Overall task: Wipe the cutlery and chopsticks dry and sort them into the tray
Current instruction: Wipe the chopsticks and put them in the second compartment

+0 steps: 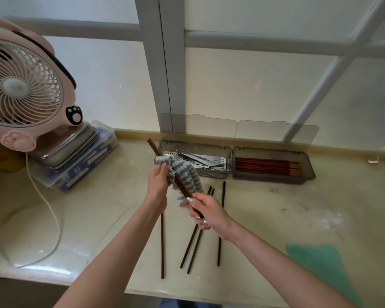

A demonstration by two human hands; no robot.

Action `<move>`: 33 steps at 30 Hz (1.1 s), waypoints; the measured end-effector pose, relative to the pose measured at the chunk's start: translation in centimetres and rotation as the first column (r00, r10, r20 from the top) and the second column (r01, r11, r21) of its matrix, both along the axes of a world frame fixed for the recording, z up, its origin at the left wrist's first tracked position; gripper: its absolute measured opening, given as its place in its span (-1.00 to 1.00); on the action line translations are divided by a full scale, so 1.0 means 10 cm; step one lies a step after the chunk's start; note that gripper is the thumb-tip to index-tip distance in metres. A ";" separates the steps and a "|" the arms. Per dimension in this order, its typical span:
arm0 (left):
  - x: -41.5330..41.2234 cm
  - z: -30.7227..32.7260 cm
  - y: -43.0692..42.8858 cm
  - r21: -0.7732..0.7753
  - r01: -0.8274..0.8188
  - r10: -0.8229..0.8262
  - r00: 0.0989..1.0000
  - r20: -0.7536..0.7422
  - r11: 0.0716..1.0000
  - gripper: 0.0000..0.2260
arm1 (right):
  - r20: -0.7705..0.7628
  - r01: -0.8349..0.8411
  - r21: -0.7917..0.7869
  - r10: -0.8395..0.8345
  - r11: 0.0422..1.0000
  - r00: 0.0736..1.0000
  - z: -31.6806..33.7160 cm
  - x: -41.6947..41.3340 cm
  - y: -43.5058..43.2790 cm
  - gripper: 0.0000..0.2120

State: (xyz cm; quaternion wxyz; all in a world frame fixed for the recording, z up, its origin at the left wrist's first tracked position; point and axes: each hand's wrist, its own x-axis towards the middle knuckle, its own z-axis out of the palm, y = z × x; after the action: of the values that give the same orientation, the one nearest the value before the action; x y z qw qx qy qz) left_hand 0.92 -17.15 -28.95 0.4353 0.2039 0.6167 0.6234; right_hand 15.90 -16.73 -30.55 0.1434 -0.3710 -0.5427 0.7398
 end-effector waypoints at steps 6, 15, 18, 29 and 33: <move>0.08 -0.07 -0.04 -0.014 0.048 -0.047 0.999 0.015 0.999 -0.76 | -0.007 0.042 0.004 -0.042 0.999 0.999 0.09 -0.15 0.09 -0.78; 0.16 -0.08 -0.11 -0.054 0.122 -0.123 0.992 -0.032 0.991 -0.81 | -0.032 0.072 0.026 -0.071 0.997 0.997 0.19 -0.27 0.16 -0.75; 0.03 0.00 -0.09 -0.061 0.042 -0.040 0.999 0.032 0.997 -0.82 | 0.028 -0.077 0.047 0.076 0.996 0.997 0.23 -0.15 0.21 -0.79; 0.05 0.08 -0.07 -0.015 0.049 -0.049 0.999 -0.022 0.999 -0.81 | -0.029 -0.032 -0.058 0.030 0.998 0.999 0.13 -0.12 0.14 -0.78; 0.19 0.06 -0.10 0.005 0.114 -0.113 0.992 -0.053 0.994 -0.80 | -0.080 0.053 -0.080 -0.059 0.995 0.995 0.21 -0.19 0.21 -0.74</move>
State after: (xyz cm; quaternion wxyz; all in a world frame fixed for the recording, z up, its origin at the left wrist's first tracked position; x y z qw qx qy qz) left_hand 2.83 -18.11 -28.34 0.4528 0.2567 0.6129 0.5945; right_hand 14.04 -14.60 -28.49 0.1719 -0.3607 -0.4967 0.7705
